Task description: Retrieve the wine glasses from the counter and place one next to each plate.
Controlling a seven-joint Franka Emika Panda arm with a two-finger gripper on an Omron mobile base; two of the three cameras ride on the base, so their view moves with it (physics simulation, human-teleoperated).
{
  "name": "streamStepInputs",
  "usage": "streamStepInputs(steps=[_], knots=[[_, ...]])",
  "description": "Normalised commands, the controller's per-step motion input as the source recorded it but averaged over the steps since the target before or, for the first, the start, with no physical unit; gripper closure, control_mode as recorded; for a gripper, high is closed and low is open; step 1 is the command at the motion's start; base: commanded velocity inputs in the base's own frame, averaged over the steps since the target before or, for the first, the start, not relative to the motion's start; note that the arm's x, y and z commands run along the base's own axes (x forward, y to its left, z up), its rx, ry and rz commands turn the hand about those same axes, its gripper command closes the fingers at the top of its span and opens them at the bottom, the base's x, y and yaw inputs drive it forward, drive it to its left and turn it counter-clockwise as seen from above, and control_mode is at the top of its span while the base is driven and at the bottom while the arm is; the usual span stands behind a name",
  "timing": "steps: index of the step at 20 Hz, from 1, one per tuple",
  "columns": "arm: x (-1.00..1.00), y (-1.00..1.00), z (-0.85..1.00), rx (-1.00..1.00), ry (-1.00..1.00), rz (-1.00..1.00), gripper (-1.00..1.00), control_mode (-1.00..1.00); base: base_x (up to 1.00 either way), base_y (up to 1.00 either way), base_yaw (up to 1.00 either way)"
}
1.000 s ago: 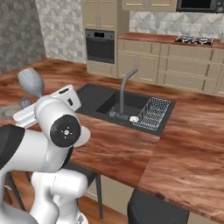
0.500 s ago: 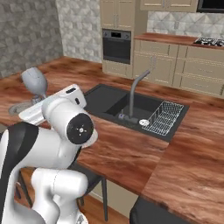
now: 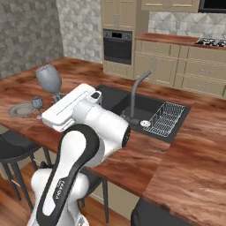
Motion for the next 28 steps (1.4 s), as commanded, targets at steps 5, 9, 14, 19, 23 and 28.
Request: streamStepInputs(steps=[5, 9, 14, 19, 23, 28], knots=[[0.12, -0.01, -0.18, 0.77, -0.29, 0.62, 1.0, -1.0, 0.0, 0.0, 0.0], [0.38, 0.07, -0.43, 0.7, -0.18, 0.55, 1.0, -1.0, 0.0, 0.0, 0.0], [0.32, -0.02, -0.13, 0.2, -0.07, 0.22, 1.0, -1.0, 0.0, 0.0, 0.0], [0.04, -0.41, 0.0, -0.24, 0.15, -0.13, 1.0, -1.0, 0.0, 0.0, 0.0], [0.05, -0.71, -0.03, -0.4, 0.28, -0.31, 1.0, -1.0, 0.0, 0.0, 0.0], [0.15, -0.79, -0.11, -0.26, 0.32, -0.3, 1.0, -1.0, 0.0, 0.0, 0.0]])
